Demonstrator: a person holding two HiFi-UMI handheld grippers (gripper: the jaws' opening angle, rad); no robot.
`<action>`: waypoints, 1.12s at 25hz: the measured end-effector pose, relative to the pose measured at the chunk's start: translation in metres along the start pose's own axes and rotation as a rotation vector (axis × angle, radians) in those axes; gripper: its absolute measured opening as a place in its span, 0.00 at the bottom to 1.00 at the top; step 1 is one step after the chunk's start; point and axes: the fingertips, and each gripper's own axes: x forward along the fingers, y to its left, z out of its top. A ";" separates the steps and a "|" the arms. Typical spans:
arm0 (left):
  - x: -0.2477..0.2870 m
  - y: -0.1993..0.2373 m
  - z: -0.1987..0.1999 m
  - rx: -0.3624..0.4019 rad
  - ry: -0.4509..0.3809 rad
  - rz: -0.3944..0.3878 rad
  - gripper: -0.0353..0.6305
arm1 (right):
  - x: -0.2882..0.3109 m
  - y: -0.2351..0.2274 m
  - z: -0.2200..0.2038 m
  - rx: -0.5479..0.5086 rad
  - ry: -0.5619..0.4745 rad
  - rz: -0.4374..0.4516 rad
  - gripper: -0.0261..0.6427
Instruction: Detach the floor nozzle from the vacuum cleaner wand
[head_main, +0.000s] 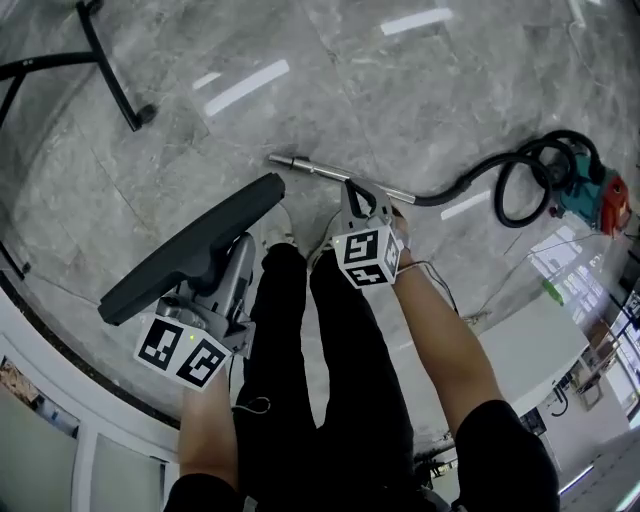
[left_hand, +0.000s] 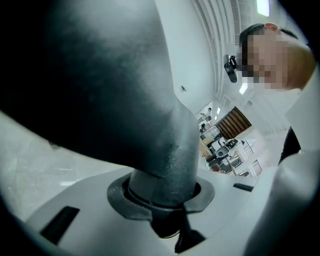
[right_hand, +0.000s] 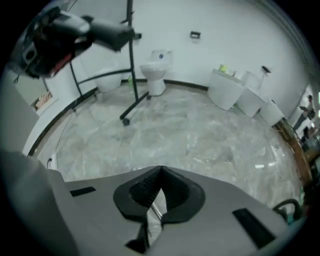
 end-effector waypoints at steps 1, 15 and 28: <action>0.000 -0.017 0.014 0.022 -0.024 -0.001 0.22 | -0.031 -0.014 0.022 0.054 -0.051 -0.027 0.06; -0.104 -0.333 0.195 0.398 -0.159 -0.040 0.22 | -0.490 -0.115 0.258 0.408 -0.606 -0.221 0.06; -0.204 -0.478 0.240 0.564 -0.222 -0.096 0.22 | -0.707 -0.124 0.299 0.438 -0.861 -0.339 0.06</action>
